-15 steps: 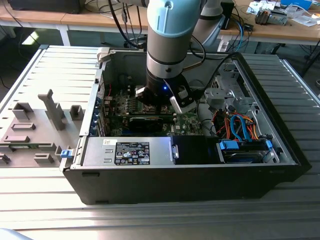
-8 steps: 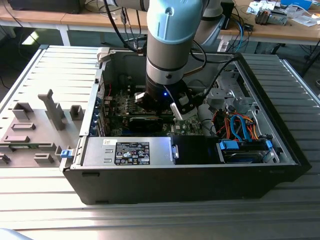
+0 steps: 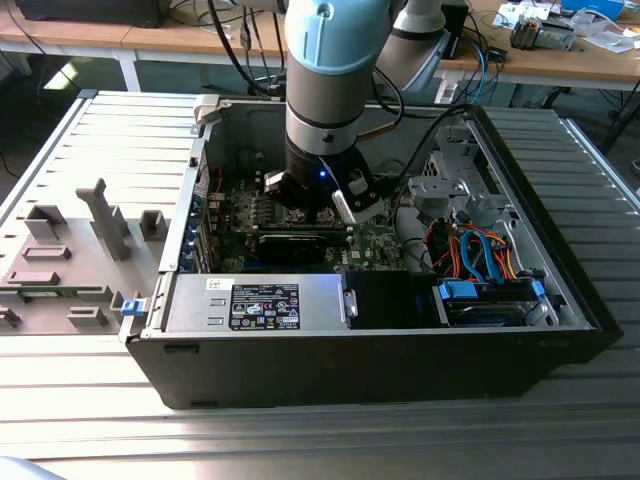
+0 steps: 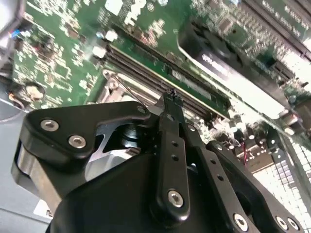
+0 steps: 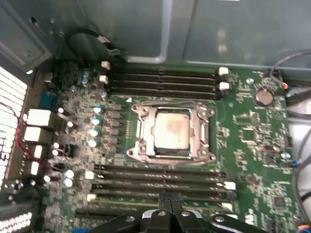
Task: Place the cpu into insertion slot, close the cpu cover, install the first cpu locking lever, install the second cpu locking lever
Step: 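Install the second cpu locking lever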
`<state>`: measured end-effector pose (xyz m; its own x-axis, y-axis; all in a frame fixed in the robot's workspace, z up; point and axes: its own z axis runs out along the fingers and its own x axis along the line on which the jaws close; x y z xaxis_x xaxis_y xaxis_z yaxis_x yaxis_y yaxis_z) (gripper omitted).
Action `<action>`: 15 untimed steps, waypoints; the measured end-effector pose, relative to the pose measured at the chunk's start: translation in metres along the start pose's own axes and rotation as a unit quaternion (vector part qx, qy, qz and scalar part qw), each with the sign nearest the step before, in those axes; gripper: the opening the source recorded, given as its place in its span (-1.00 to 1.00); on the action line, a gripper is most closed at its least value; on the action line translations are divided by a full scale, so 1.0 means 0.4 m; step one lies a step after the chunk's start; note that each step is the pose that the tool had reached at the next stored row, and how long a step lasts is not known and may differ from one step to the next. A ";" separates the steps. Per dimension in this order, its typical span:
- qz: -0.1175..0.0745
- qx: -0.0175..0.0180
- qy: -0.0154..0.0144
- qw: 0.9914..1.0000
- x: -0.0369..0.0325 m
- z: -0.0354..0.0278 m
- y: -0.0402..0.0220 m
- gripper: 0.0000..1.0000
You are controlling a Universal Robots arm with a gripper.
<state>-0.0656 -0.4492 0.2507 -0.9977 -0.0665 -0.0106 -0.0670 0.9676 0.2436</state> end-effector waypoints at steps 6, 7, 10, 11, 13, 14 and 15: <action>-0.007 -0.009 0.001 1.000 0.026 0.019 0.009 -0.79; -0.009 -0.010 0.002 1.000 0.029 0.022 0.013 -0.79; -0.019 -0.010 0.004 1.000 0.027 0.031 0.033 -0.79; -0.021 -0.010 0.005 1.000 0.028 0.034 0.038 -0.79; -0.023 -0.011 0.005 1.000 0.031 0.040 0.039 -0.79; -0.024 -0.012 0.005 1.000 0.035 0.046 0.038 -0.79; -0.024 -0.012 0.005 1.000 0.036 0.049 0.037 -0.79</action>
<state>-0.0813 -0.4311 0.2351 -0.9932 -0.1159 -0.0124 -0.1150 0.9571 0.2658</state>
